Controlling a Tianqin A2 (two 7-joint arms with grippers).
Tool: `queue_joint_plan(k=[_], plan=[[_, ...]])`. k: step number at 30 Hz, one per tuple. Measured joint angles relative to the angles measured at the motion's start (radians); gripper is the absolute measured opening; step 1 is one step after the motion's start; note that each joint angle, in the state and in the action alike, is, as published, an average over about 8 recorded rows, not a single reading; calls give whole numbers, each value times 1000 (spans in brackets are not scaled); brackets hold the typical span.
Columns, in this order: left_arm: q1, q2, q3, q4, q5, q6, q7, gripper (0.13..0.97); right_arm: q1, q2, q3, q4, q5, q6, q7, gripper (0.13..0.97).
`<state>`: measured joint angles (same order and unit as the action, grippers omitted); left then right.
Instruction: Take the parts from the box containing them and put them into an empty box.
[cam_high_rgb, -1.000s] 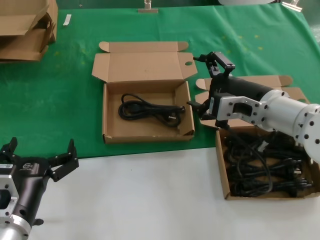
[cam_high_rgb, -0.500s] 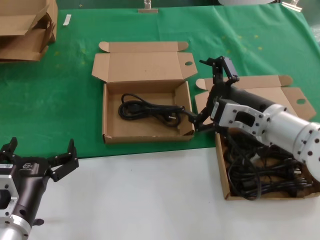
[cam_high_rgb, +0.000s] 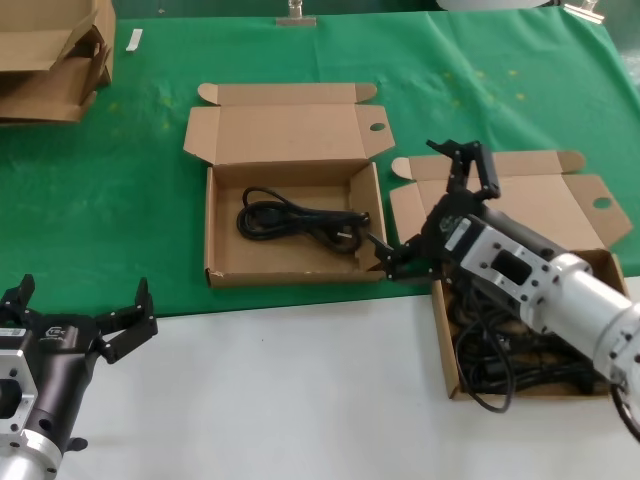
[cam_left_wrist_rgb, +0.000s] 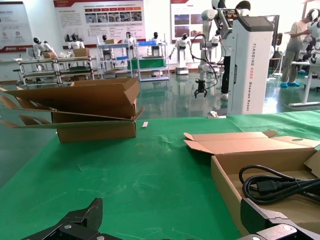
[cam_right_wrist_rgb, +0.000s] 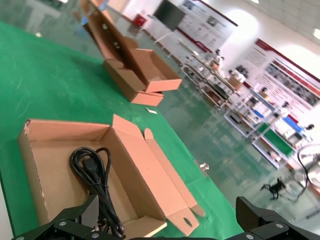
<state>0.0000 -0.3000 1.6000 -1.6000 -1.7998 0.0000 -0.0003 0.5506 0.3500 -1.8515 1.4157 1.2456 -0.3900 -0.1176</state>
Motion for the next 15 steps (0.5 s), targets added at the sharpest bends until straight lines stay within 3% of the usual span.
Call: queue_joint_plan(k=[15], plan=[[0,0,0,0,0,0,0,966,-161,-15,73,54,162,114,34,966]])
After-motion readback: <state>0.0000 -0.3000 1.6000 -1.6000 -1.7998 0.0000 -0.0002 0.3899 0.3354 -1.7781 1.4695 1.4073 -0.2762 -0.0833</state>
